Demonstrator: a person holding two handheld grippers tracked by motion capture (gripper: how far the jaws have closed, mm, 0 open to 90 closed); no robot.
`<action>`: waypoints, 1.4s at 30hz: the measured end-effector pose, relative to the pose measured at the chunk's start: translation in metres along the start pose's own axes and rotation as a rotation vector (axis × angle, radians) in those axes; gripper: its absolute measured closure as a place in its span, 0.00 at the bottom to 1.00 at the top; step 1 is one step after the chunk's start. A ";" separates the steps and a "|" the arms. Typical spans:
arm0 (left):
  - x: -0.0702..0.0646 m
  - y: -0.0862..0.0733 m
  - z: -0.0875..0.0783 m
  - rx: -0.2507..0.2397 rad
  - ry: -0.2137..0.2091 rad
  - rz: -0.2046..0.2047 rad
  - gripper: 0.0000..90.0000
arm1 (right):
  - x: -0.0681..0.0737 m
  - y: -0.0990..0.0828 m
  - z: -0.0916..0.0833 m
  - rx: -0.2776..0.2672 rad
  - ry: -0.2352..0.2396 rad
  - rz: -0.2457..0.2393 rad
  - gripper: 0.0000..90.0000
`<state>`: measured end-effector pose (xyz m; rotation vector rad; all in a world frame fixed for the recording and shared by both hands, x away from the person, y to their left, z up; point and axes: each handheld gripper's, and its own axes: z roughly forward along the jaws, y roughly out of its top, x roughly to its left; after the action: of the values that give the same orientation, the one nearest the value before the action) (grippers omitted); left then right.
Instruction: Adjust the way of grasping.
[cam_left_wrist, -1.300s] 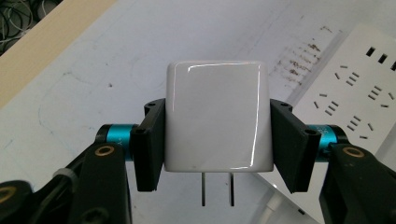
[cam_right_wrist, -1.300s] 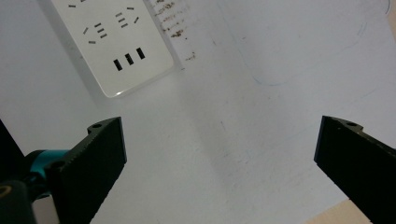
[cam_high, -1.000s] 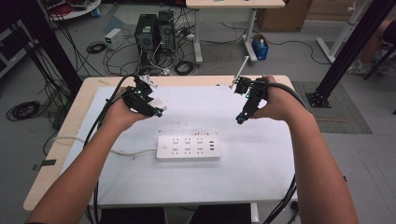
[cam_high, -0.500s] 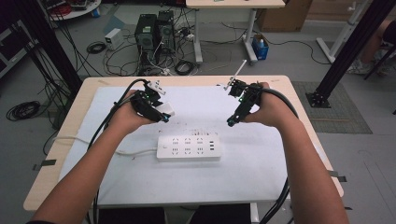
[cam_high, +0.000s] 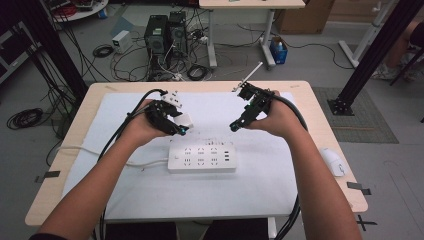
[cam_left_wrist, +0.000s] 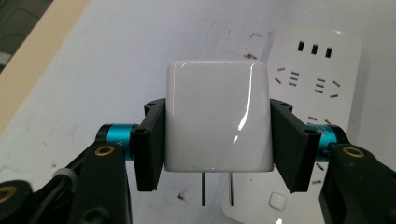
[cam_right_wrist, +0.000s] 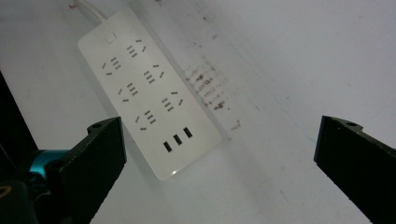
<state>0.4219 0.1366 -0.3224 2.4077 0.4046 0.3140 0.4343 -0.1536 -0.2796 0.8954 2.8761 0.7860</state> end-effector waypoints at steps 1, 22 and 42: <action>-0.001 0.001 0.000 -0.012 -0.004 0.008 0.47 | 0.000 0.000 0.001 -0.009 0.008 0.011 0.02; -0.018 0.007 0.005 -0.109 -0.032 0.097 0.47 | 0.002 0.013 0.038 -0.210 0.246 0.206 0.04; -0.024 0.010 0.009 -0.159 -0.023 0.145 0.47 | 0.005 0.026 0.065 -0.222 0.356 0.276 0.15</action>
<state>0.4045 0.1149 -0.3252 2.2867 0.1879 0.3685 0.4545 -0.1025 -0.3237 1.2504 2.8951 1.3890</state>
